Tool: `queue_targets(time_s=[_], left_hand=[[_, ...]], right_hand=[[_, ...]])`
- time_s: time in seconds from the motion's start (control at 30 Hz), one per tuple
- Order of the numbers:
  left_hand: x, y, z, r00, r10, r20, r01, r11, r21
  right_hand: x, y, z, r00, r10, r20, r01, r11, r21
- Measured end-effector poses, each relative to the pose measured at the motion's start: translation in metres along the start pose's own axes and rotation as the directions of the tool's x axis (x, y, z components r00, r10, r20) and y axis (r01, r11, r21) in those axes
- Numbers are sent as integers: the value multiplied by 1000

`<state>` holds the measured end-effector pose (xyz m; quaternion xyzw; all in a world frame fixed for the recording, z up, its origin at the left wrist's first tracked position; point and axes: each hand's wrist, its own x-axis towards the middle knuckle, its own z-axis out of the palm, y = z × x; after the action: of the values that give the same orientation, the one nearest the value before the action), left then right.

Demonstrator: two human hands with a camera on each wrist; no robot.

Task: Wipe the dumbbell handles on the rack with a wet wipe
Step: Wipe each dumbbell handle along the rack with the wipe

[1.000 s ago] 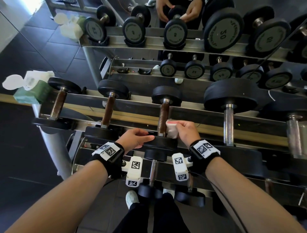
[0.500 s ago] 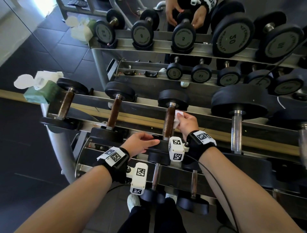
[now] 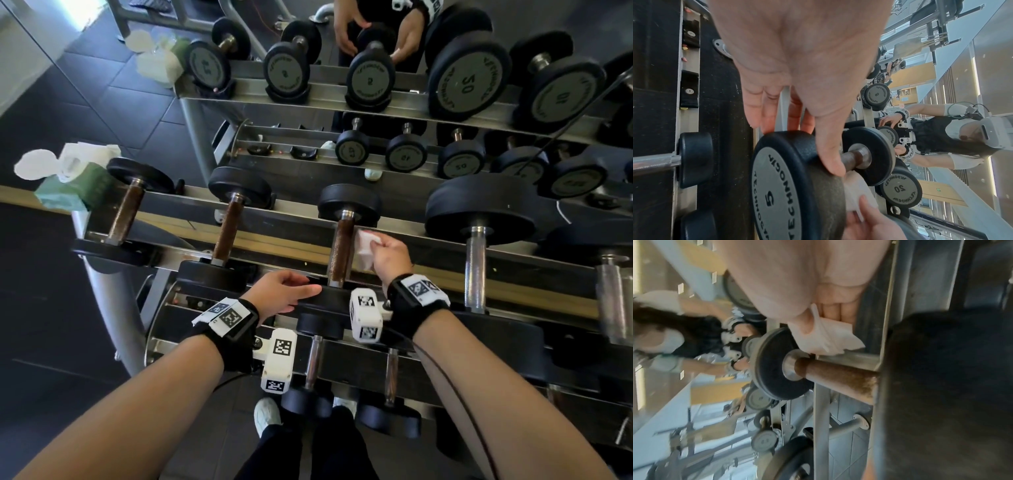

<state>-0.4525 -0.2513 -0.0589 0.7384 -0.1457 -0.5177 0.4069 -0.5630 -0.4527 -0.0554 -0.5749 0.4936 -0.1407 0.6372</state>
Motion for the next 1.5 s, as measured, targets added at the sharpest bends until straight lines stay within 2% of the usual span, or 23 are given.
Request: queue_targets(time_s=[0.13, 0.2, 0.43, 0.57, 0.67, 0.8, 0.9, 1.03, 1.1, 1.17, 1.23, 1.33, 1.5], left_hand=[[0, -3, 1, 1000, 1, -13, -1, 1000, 14], [0, -4, 2, 1000, 6, -22, -5, 1000, 16], [1, -1, 2, 1000, -13, -5, 13, 1000, -13], [2, 0, 0, 1000, -4, 0, 4, 1000, 0], [2, -1, 0, 1000, -7, -6, 7, 1000, 14], [2, -4, 1, 1000, 5, -7, -5, 1000, 18], [2, -2, 0, 1000, 11, 1, -11, 1000, 24], [-1, 1, 0, 1000, 18, 6, -18, 1000, 23], [-3, 2, 0, 1000, 13, 10, -14, 1000, 18], [-4, 2, 0, 1000, 3, 14, -3, 1000, 4], [-4, 2, 1, 1000, -4, 7, 4, 1000, -6], [-4, 1, 2, 1000, -6, 3, 7, 1000, -11], [-1, 1, 3, 1000, -18, -23, 16, 998, -65]], right_hand=[[13, -2, 20, 986, 165, 39, -169, 969, 179], [13, 0, 23, 982, 181, 48, -187, 953, 236], [-15, 25, 13, 998, 25, 64, -24, 1000, -10], [-13, 18, 2, 998, -8, 57, 6, 999, 32], [-7, 7, 13, 996, -71, 45, 69, 996, 52], [-15, 12, 18, 996, -83, 40, 81, 995, 56], [-32, 28, 7, 991, -115, 64, 116, 993, -24], [-38, 34, -5, 991, -50, 123, 56, 997, -49], [-26, 28, -6, 999, -7, 54, 5, 1000, 24], [-12, 18, -4, 998, -22, -58, 27, 996, 85], [-6, 11, 5, 993, -60, -98, 68, 994, 85], [-13, 11, 23, 995, -90, -45, 95, 988, 119], [-36, 23, 13, 991, -130, 5, 130, 991, 21]])
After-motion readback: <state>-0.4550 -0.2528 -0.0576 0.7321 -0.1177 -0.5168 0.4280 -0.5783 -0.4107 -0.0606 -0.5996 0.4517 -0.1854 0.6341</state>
